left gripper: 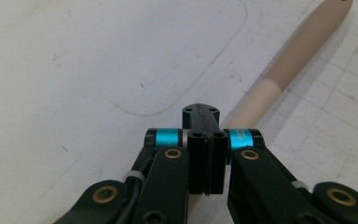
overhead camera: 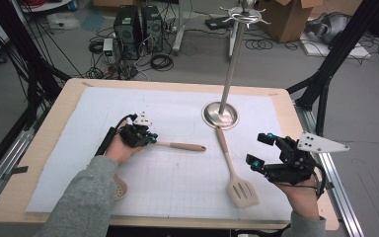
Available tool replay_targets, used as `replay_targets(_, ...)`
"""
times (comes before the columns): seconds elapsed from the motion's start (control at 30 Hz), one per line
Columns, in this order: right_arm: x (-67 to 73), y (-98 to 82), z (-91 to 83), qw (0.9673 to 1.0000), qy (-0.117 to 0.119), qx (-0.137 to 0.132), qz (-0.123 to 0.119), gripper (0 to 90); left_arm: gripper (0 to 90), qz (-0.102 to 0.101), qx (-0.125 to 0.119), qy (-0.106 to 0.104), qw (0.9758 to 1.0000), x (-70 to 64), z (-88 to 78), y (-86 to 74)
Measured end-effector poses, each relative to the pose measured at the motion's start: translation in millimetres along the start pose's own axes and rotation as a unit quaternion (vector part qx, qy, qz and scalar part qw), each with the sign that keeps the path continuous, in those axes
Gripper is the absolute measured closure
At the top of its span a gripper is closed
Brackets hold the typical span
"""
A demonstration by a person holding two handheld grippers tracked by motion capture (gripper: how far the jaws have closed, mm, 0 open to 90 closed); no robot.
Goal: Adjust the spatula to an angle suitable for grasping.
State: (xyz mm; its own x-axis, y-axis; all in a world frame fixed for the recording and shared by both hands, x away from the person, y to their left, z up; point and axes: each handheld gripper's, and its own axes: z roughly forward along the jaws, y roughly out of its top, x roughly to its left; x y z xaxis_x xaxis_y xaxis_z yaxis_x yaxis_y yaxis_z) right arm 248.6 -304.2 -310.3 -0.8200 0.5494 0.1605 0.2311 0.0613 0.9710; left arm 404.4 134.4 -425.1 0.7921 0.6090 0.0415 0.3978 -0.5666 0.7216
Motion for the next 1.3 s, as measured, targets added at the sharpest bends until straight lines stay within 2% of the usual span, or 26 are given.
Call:
replay_targets(0.07, -0.3, 0.2, -1.3, 1.0, -0.002, -0.003, -0.001, 14.9, 89.7, 0.0, 0.004, 0.002, 1.0, 1.3, 0.3, -0.8)
replay_targets(0.13, -0.6, 0.1, -1.5, 1.0, -0.002, -0.004, -0.001, 14.9, 89.7, -0.01, 0.002, -0.001, 0.9999, 2.7, 0.5, -1.7)
replay_targets(0.17, -0.7, 0.1, -1.5, 1.0, -0.001, -0.004, -0.001, 14.9, 89.7, -0.01, 0.003, -0.003, 0.9999, 3.4, 0.3, -1.8)
replay_targets(0.23, -0.5, -0.3, -0.7, 1.0, 0.0, -0.002, 0.002, 14.9, 89.7, -0.023, 0.004, -0.012, 0.9997, 6.1, -0.1, -2.7)
replay_targets(0.33, 0.3, -0.5, 0.2, 1.0, 0.002, 0.001, 0.002, 14.9, 89.7, -0.031, 0.002, -0.018, 0.9993, 7.8, 0.0, -3.6)
replay_targets(0.57, -0.4, -1.3, -2.6, 1.0, -0.001, -0.002, 0.002, 14.9, 89.7, -0.033, 0.015, -0.009, 0.9993, 10.5, 2.4, -4.7)
replay_targets(0.67, -0.7, -1.7, -4.6, 1.0, -0.004, -0.004, 0.002, 14.9, 89.8, -0.023, 0.03, 0.0, 0.9993, 8.2, 5.1, -5.4)
replay_targets(0.73, -0.7, -1.7, -5.1, 1.0, -0.003, -0.004, 0.002, 14.9, 89.7, -0.029, 0.034, 0.0, 0.999, 7.7, 4.3, -5.2)
replay_targets(0.8, -1.1, -1.8, -5.2, 1.0, -0.004, -0.005, 0.004, 14.9, 89.7, -0.036, 0.043, -0.005, 0.9984, 6.5, 3.2, -4.7)
replay_targets(0.97, -2.0, -2.0, -5.1, 1.0, -0.004, -0.004, 0.005, 14.9, 89.7, -0.037, 0.065, -0.008, 0.9971, 1.8, -0.2, -3.4)
replay_targets(1.07, -0.7, -0.8, -5.5, 1.0, -0.003, -0.006, 0.004, 14.9, 89.7, -0.038, 0.07, -0.011, 0.9968, -1.7, -2.0, -4.0)
replay_targets(1.3, -0.5, -0.5, -4.1, 1.0, -0.001, -0.004, 0.004, 14.9, 89.7, -0.016, 0.092, -0.023, 0.9954, -11.2, -8.0, -4.6)
